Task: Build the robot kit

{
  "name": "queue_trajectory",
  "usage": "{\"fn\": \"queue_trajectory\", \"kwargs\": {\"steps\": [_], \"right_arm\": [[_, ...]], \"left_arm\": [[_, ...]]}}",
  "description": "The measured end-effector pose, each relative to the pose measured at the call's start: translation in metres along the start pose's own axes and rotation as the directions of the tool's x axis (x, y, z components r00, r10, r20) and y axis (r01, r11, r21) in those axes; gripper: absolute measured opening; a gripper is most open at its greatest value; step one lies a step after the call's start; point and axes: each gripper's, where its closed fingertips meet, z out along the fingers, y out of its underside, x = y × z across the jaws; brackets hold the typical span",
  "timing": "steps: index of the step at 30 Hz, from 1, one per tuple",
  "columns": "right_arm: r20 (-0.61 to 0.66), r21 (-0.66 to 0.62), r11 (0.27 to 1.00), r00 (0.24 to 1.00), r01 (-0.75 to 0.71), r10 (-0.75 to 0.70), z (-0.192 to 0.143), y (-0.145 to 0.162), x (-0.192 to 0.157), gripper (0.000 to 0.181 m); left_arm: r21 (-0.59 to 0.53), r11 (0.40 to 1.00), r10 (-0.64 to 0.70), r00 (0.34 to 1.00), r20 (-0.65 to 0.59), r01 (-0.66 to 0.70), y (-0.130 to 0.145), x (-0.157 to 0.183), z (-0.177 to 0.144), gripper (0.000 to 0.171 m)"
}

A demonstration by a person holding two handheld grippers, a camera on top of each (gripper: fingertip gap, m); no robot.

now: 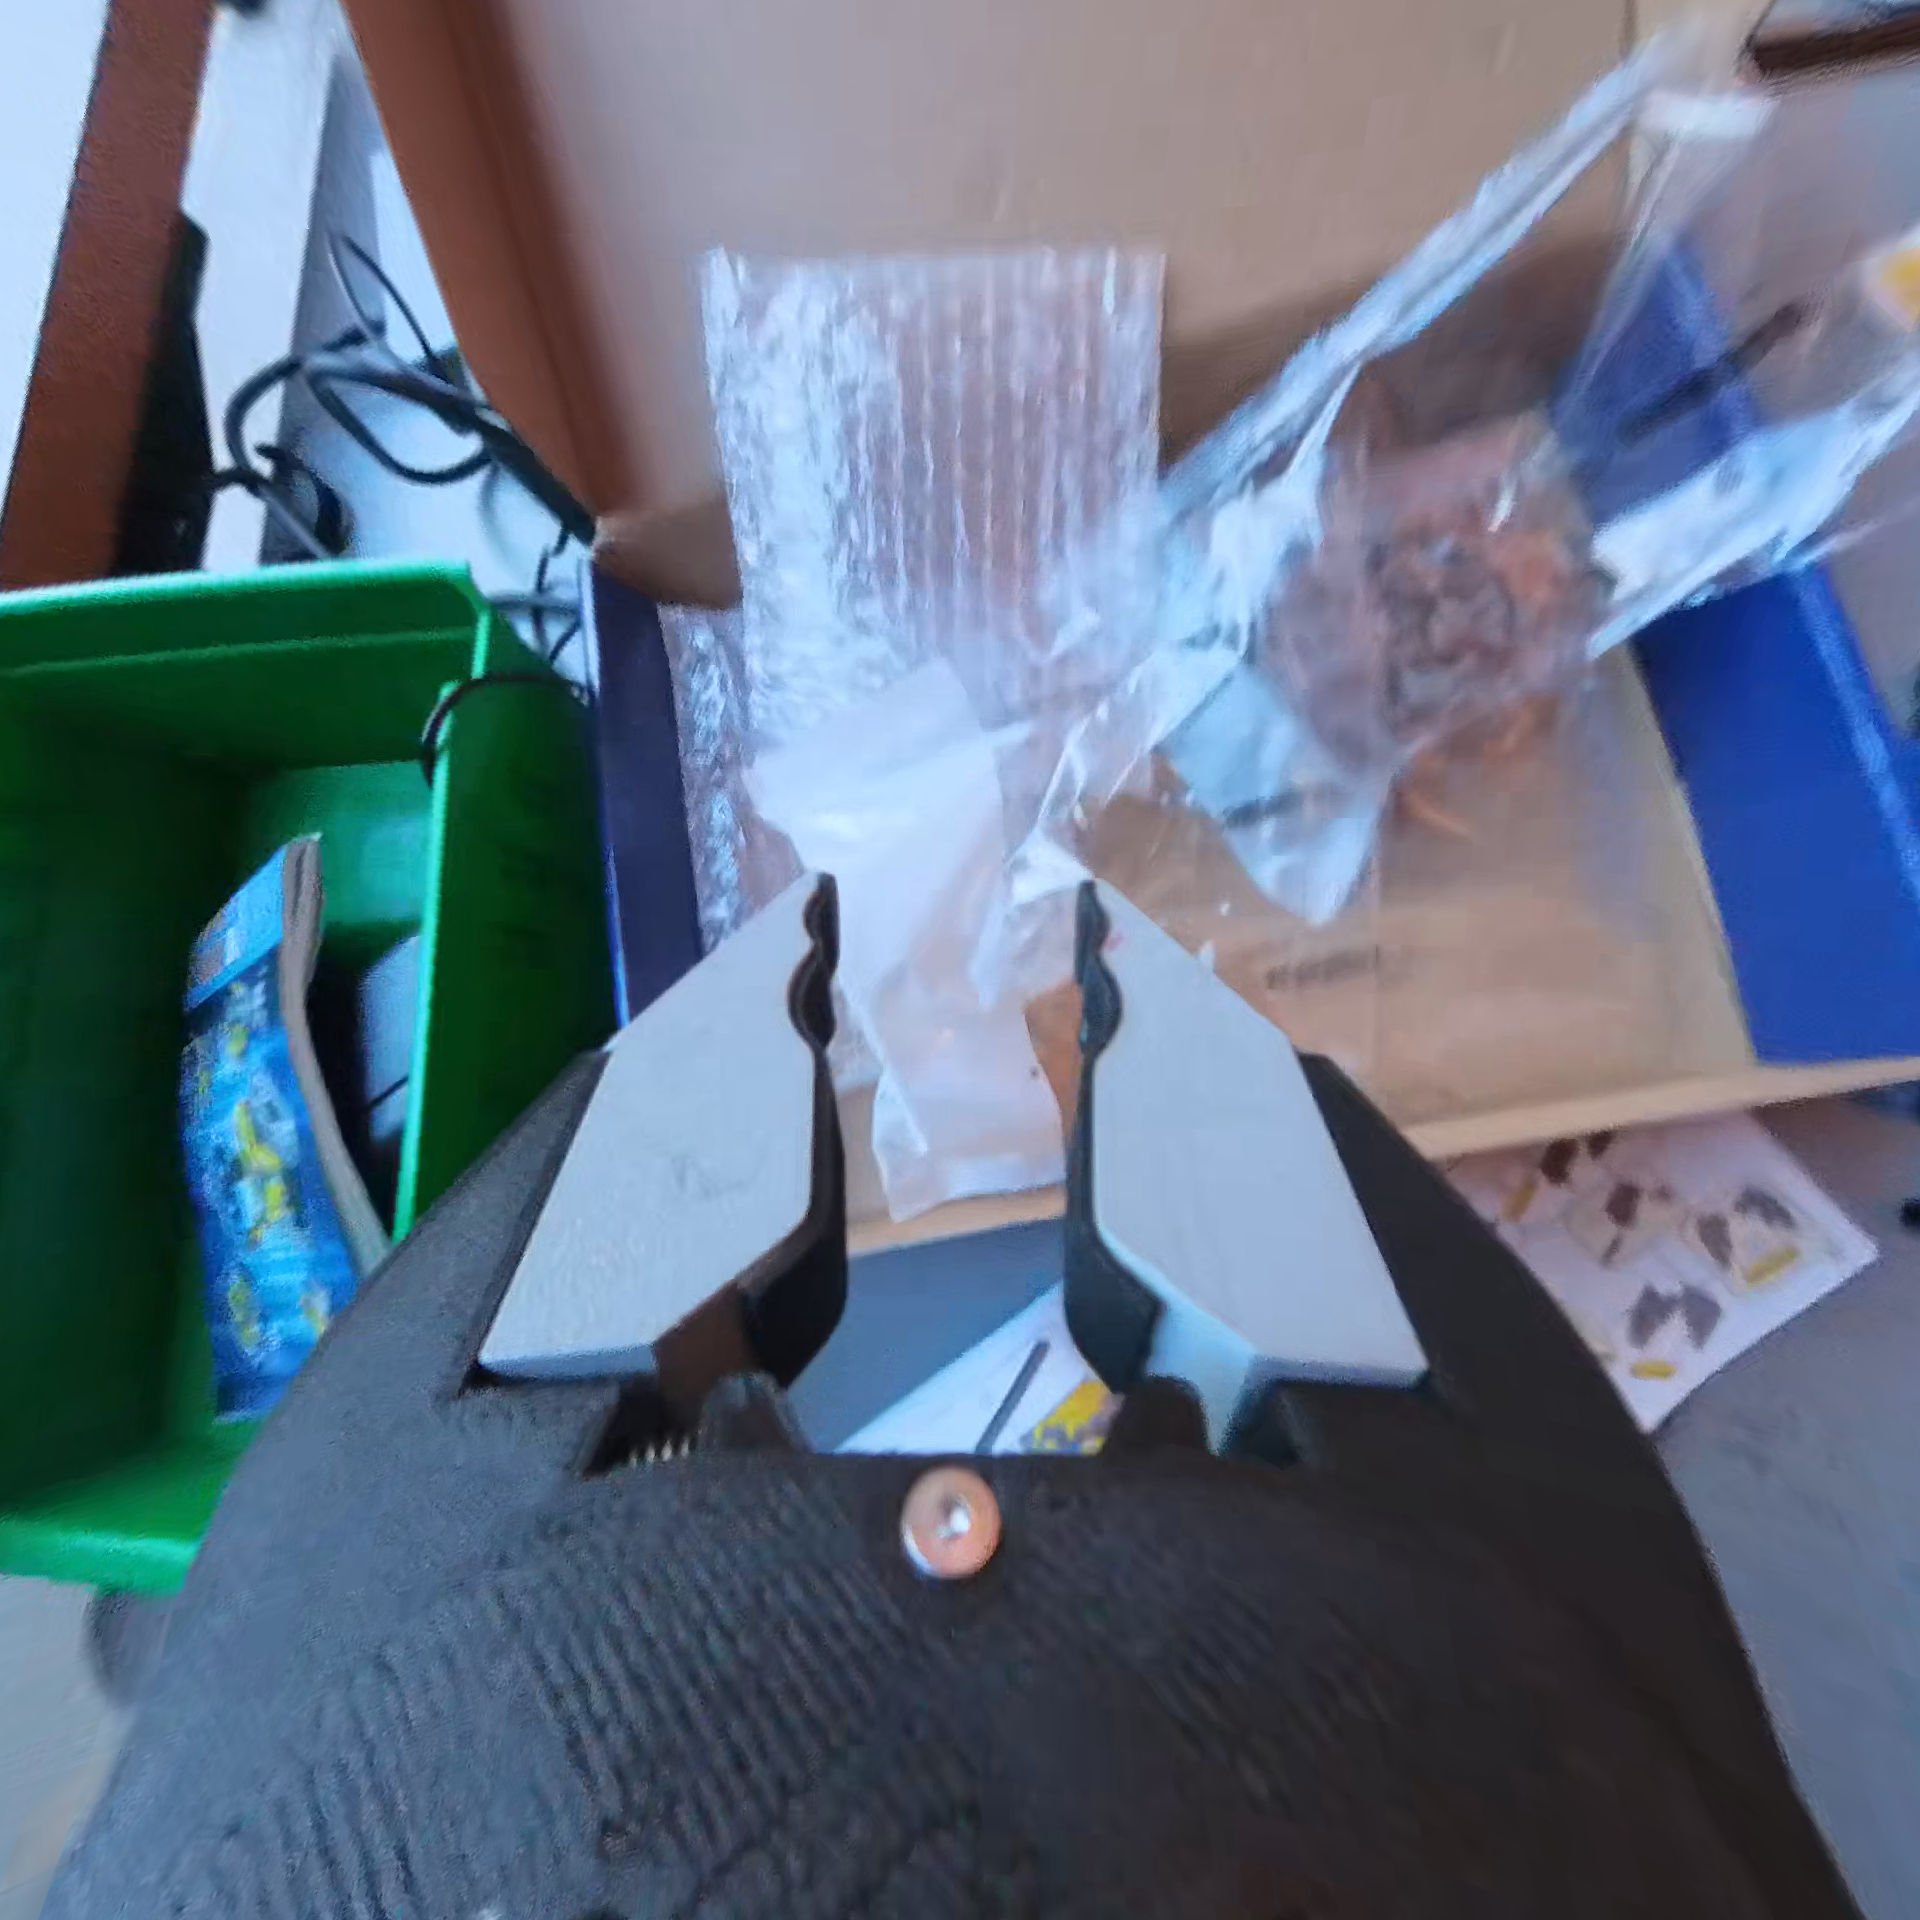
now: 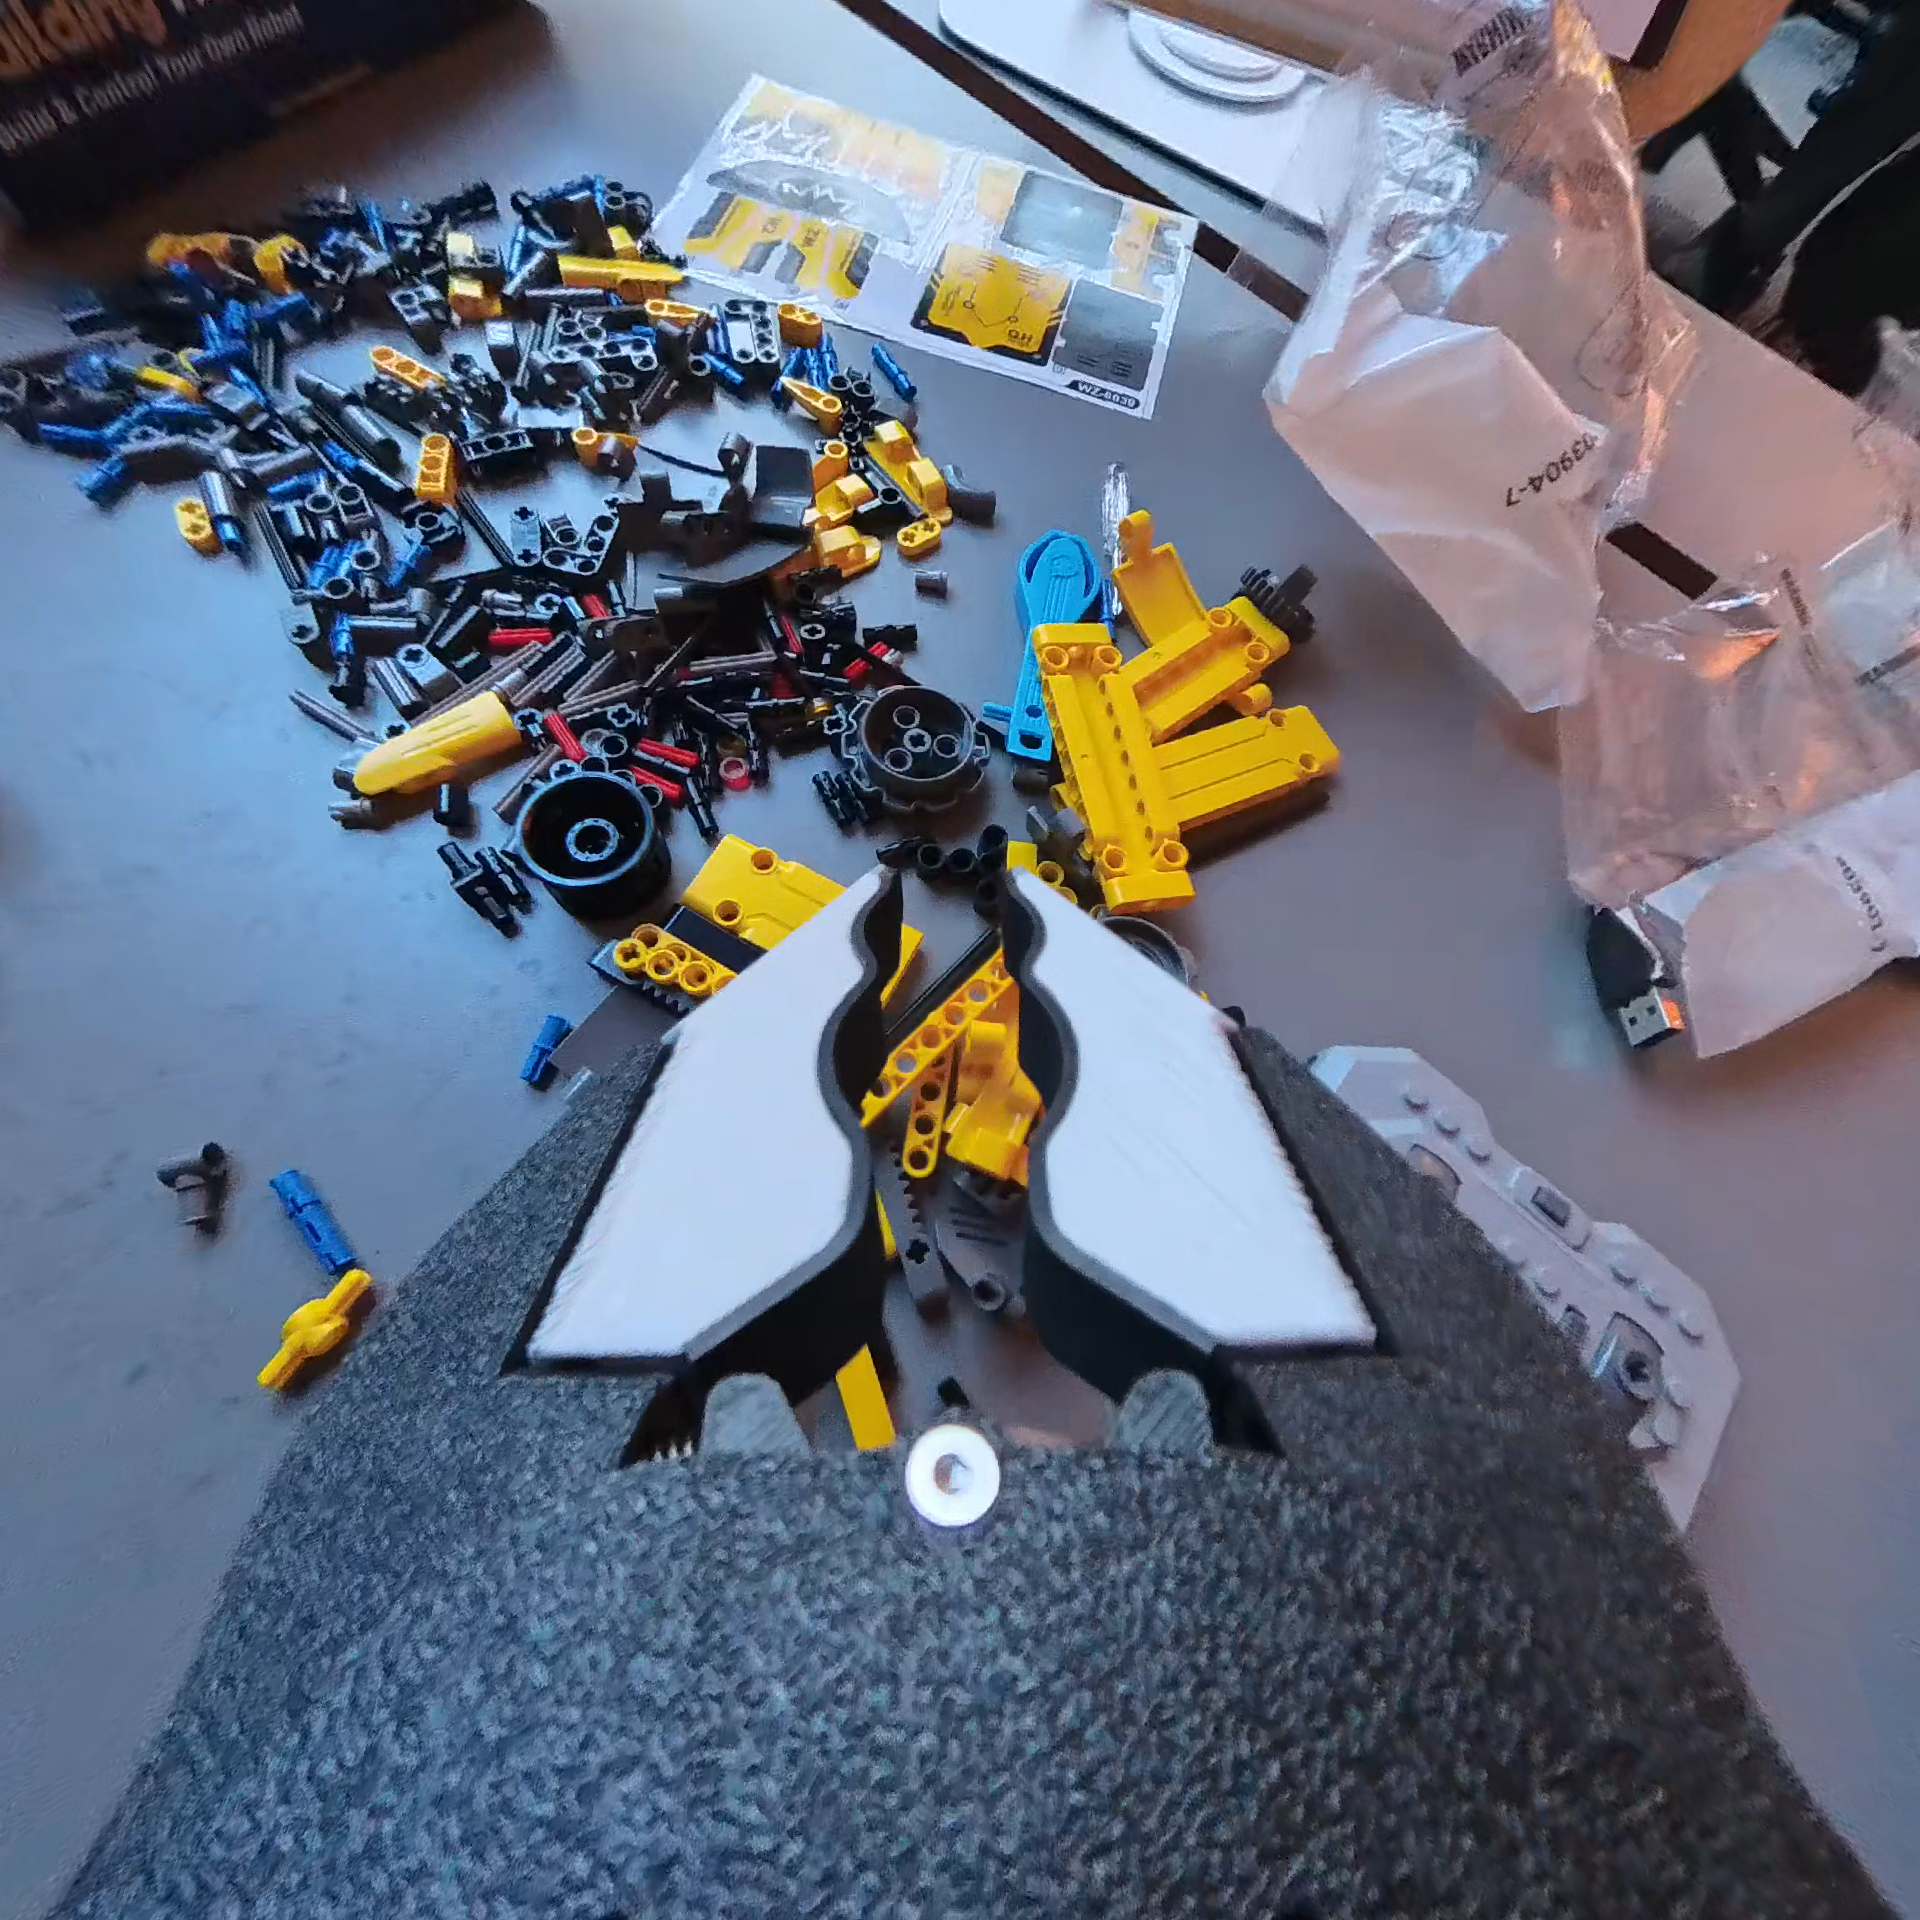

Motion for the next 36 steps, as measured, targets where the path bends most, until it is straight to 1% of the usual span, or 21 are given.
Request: {"fn": "queue_trajectory", "kwargs": {"steps": [2, 5, 8, 9, 11, 14, 17, 19, 21, 23, 24, 26, 27, 28, 29, 30, 31, 32, 34, 35, 36], "right_arm": [[0.007, 0.008, 1.0, 1.0, -0.005, 0.005, 0.002, -0.002, -0.002, 0.018], [0.008, 0.012, 1.0, 1.0, -0.024, 0.024, 0.003, -0.001, 0.0, 0.018], [-0.008, 0.018, 0.999, 0.999, -0.038, 0.038, 0.002, 0.0, 0.006, 0.018], [-0.01, 0.026, 0.999, 0.999, -0.045, 0.045, 0.001, -0.001, 0.008, 0.018], [-0.03, 0.035, 0.997, 0.997, -0.07, 0.071, -0.001, -0.001, 0.015, 0.018], [-0.129, 0.083, 0.985, 0.978, -0.151, 0.161, -0.011, -0.002, 0.041, 0.022], [-0.187, 0.199, 0.956, 0.949, -0.217, 0.254, -0.027, -0.012, 0.064, 0.03], [-0.213, 0.243, 0.945, 0.938, -0.22, 0.273, -0.034, -0.016, 0.072, 0.033], [-0.218, 0.271, 0.938, 0.935, -0.216, 0.278, -0.038, -0.02, 0.074, 0.038], [-0.149, 0.308, 0.928, 0.953, -0.209, 0.264, -0.038, -0.03, 0.063, 0.044], [-0.076, 0.332, 0.922, 0.969, -0.199, 0.237, -0.037, -0.038, 0.05, 0.046], [0.154, 0.366, 0.916, 0.982, -0.162, 0.113, -0.038, -0.055, 0.004, 0.046], [0.292, 0.359, 0.923, 0.956, -0.14, 0.031, -0.039, -0.058, -0.026, 0.041], [0.416, 0.322, 0.94, 0.909, -0.112, -0.035, -0.039, -0.054, -0.055, 0.037], [0.502, 0.266, 0.962, 0.86, -0.058, -0.088, -0.037, -0.044, -0.079, 0.037], [0.528, 0.22, 0.975, 0.838, 0.022, -0.138, -0.034, -0.033, -0.093, 0.036], [0.487, 0.196, 0.976, 0.854, 0.097, -0.182, -0.027, -0.026, -0.094, 0.036], [0.399, 0.177, 0.975, 0.895, 0.138, -0.199, -0.018, -0.021, -0.083, 0.034], [0.142, 0.095, 0.992, 0.985, 0.086, -0.099, -0.003, -0.015, -0.029, 0.023], [-0.027, 0.065, 0.998, 1.0, 0.017, -0.015, -0.004, -0.01, 0.009, 0.027], [-0.173, 0.077, 0.996, 0.983, -0.053, 0.066, -0.011, -0.006, 0.044, 0.028]], "left_arm": [[0.044, 0.998, -0.037, 0.997, -0.062, 0.04, -0.012, 0.008, 0.0, 0.045], [0.037, 0.999, -0.011, 0.991, -0.134, 0.016, -0.016, 0.026, 0.001, 0.044], [-0.019, 0.997, 0.064, 0.962, -0.266, -0.071, -0.003, 0.058, -0.001, 0.037], [-0.044, 0.992, 0.098, 0.95, -0.297, -0.116, 0.005, 0.067, -0.002, 0.038], [-0.091, 0.975, 0.164, 0.933, -0.321, -0.202, 0.022, 0.079, -0.002, 0.038], [-0.126, 0.942, 0.25, 0.903, -0.35, -0.31, 0.042, 0.094, -0.002, 0.041], [-0.142, 0.926, 0.292, 0.901, -0.321, -0.35, 0.049, 0.093, 0.002, 0.042], [-0.126, 0.919, 0.302, 0.874, -0.38, -0.373, 0.051, 0.104, -0.001, 0.041], [-0.082, 0.894, 0.347, 0.798, -0.493, -0.44, 0.057, 0.125, -0.012, 0.031], [-0.006, 0.865, 0.41, 0.713, -0.569, -0.502, 0.06, 0.147, -0.023, 0.035], [0.048, 0.849, 0.438, 0.652, -0.618, -0.525, 0.061, 0.162, -0.033, 0.033], [0.186, 0.799, 0.493, 0.444, -0.748, -0.572, 0.074, 0.201, -0.065, 0.032], [0.251, 0.766, 0.524, 0.349, -0.777, -0.592, 0.082, 0.217, -0.078, 0.033], [0.287, 0.731, 0.557, 0.299, -0.775, -0.619, 0.088, 0.228, -0.083, 0.037], [0.289, 0.697, 0.589, 0.294, -0.753, -0.656, 0.093, 0.235, -0.079, 0.041], [0.272, 0.675, 0.617, 0.323, -0.717, -0.686, 0.093, 0.239, -0.071, 0.043], [0.251, 0.672, 0.641, 0.377, -0.668, -0.697, 0.088, 0.243, -0.06, 0.043], [0.226, 0.685, 0.646, 0.434, -0.629, -0.693, 0.082, 0.247, -0.051, 0.04], [0.169, 0.748, 0.606, 0.558, -0.566, -0.642, 0.066, 0.254, -0.041, 0.04], [0.158, 0.785, 0.585, 0.632, -0.509, -0.599, 0.053, 0.255, -0.037, 0.04], [0.159, 0.818, 0.56, 0.702, -0.44, -0.553, 0.039, 0.253, -0.034, 0.037]]}}
